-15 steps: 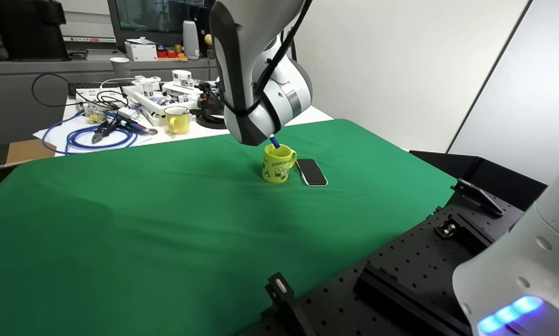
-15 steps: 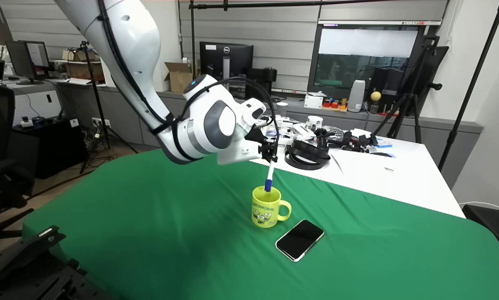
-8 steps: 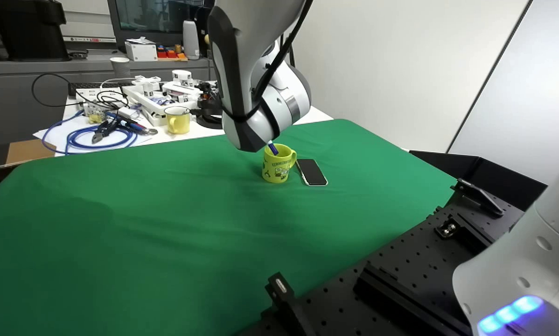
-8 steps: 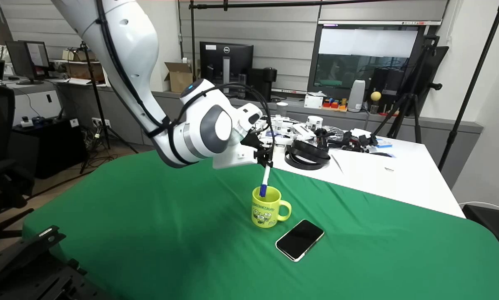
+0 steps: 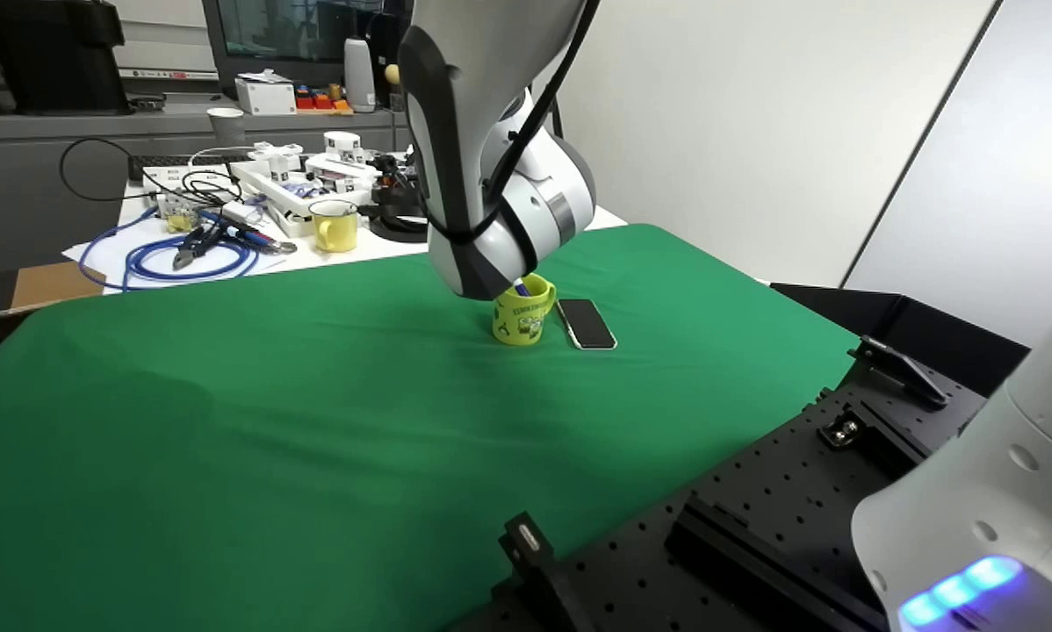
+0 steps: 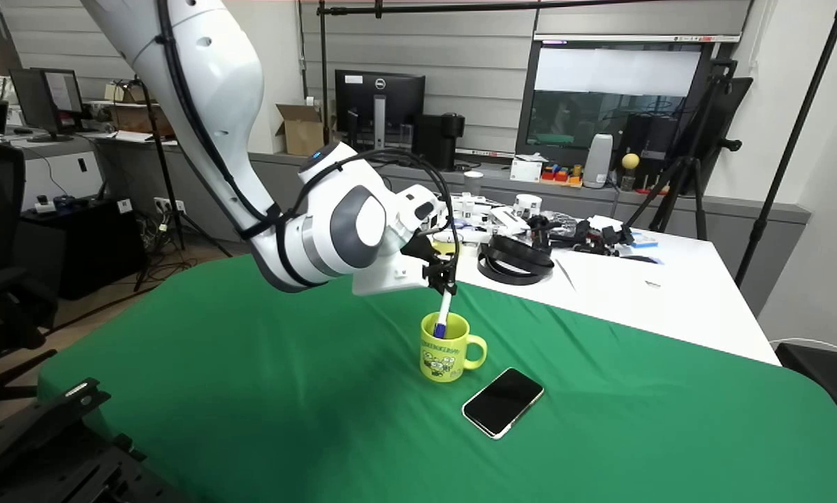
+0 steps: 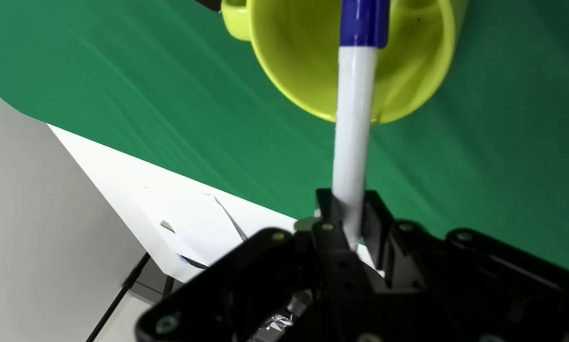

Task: Put the marker inside the cup

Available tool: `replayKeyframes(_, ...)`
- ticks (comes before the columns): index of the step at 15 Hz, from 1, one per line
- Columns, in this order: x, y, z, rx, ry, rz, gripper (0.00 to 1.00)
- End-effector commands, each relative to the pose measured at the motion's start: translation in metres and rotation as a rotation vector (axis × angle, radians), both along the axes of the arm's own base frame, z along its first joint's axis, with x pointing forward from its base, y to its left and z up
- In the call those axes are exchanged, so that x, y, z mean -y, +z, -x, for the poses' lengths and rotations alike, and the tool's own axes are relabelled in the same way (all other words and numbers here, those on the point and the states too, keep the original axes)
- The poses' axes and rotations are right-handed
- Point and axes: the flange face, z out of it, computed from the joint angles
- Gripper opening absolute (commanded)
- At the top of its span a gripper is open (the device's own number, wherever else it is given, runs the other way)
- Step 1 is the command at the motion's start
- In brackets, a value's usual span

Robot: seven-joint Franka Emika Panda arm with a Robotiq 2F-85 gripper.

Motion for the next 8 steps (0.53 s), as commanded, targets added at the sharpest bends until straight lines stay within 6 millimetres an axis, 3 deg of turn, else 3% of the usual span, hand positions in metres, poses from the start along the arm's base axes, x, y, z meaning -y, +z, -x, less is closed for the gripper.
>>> replayKeyframes(1,0.004,0.009,0.007,-0.002,-0.027,-0.012,0.49)
replayKeyframes(5,0.011,0.019,0.001,0.008,-0.037,0.002,0.76)
replayKeyframes(8,0.015,0.037,-0.005,0.045,-0.041,0.016,0.96)
